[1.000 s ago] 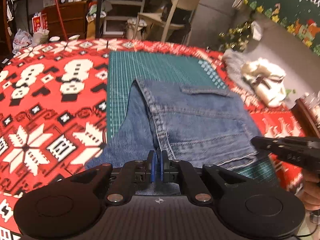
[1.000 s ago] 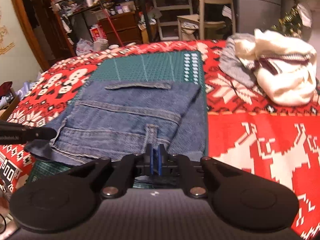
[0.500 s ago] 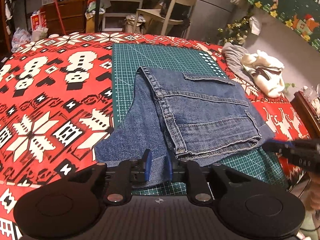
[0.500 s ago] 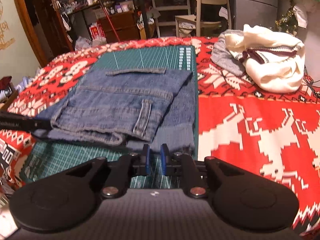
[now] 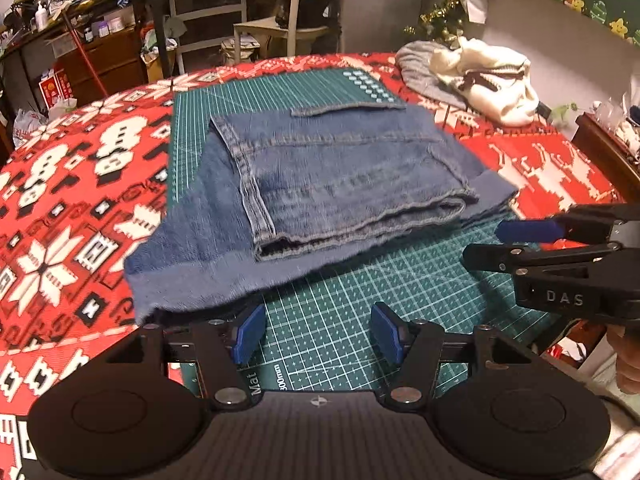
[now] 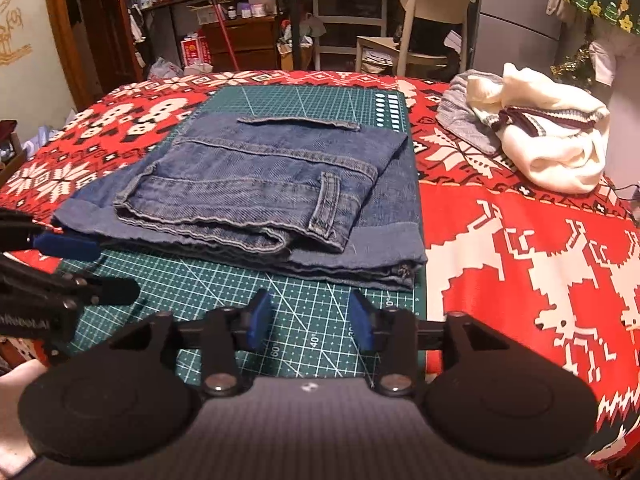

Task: Fold clothes
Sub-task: 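Open both grippers and pull them back from the folded shorts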

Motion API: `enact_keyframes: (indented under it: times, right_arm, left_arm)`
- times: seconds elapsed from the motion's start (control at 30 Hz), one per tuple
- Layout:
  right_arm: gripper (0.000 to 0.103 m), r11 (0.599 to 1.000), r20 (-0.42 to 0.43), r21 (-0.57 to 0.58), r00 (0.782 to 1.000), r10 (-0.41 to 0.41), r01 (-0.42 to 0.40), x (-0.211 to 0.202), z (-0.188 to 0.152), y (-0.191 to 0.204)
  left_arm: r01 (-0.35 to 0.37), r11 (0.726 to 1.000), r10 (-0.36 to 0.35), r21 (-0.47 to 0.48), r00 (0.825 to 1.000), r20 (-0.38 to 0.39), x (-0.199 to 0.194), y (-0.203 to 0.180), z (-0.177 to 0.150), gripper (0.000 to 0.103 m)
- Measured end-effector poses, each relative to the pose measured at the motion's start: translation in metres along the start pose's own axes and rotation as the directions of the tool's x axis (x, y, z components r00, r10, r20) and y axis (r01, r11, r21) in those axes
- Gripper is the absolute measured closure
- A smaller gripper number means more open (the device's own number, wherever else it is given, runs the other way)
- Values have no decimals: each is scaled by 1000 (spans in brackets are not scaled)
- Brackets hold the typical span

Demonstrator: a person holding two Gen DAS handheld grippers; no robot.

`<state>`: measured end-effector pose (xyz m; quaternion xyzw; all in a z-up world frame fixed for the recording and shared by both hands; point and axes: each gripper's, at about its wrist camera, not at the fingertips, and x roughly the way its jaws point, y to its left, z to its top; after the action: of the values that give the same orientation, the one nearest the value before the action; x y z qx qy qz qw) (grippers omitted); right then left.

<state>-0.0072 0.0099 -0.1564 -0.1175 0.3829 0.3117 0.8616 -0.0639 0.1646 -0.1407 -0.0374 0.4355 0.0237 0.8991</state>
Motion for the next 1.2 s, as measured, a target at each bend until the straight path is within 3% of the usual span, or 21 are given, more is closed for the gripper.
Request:
enact_keyframes:
  times: [0.17, 0.27, 0.33, 0.87, 1.2]
  right_arm:
    - [15, 999, 1, -15, 999, -38, 38, 7, -6, 6]
    - [5, 998, 0, -17, 998, -57, 57, 9, -8, 10]
    - [1, 998, -6, -2, 998, -62, 62, 10, -9, 7]
    - [1, 997, 2, 12, 997, -81, 81, 8, -14, 6]
    - [1, 996, 9, 16, 996, -87, 86, 9, -13, 7]
  left_arm:
    - [15, 1000, -16, 16, 1000, 20, 4, 2, -4, 26]
    - [-5, 999, 5, 33, 1000, 5, 7, -1, -5, 5]
    - [-18, 999, 18, 45, 1000, -5, 9, -3, -5, 0]
    - [-38, 995, 38, 89, 999, 1, 11, -8, -7, 0]
    - [-10, 995, 11, 96, 1000, -8, 13, -5, -6, 0]
